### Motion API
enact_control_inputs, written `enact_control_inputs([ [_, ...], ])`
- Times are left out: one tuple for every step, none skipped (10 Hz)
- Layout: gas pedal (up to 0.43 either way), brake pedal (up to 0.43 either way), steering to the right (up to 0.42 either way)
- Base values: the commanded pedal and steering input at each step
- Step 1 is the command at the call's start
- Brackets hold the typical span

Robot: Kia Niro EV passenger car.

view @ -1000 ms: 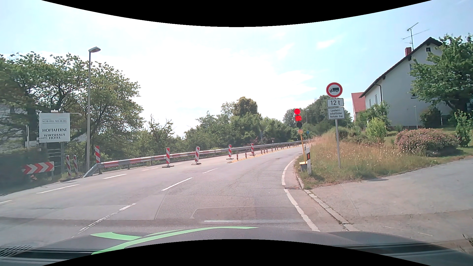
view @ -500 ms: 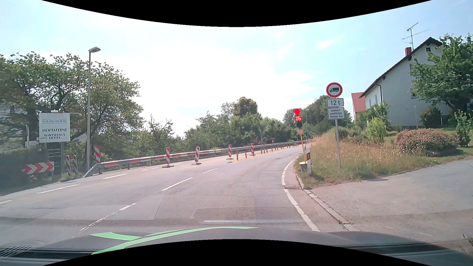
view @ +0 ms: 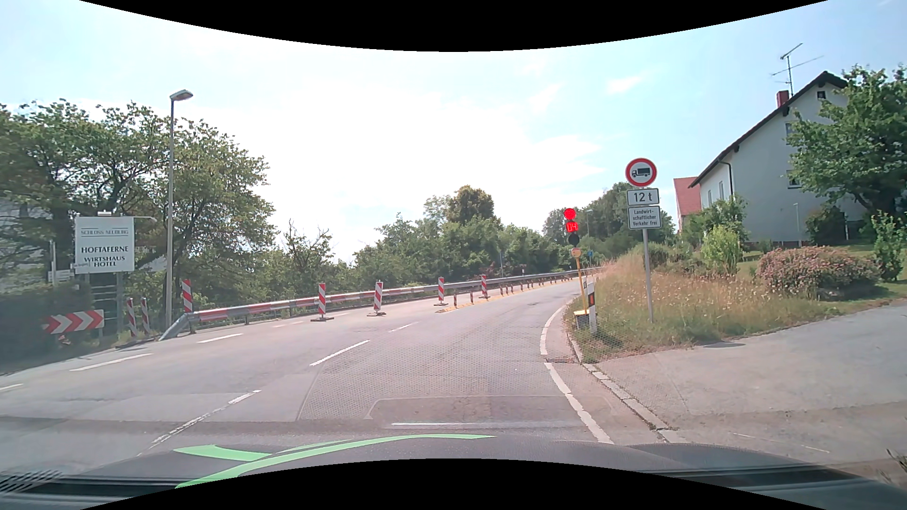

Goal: Follow the waypoints while adhering to traffic rules and regulations

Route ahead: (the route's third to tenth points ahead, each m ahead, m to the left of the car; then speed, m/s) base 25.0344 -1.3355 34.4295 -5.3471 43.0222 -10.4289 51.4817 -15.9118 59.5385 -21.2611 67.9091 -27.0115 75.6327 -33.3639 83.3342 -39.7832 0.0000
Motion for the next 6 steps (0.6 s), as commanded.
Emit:
enact_control_inputs([
  [0.0,0.36,0.072],
  [0.0,0.354,0.072],
  [0.0,0.36,0.072],
  [0.0,0.36,0.072],
  [0.0,0.36,0.072],
  [0.0,0.36,0.072],
])
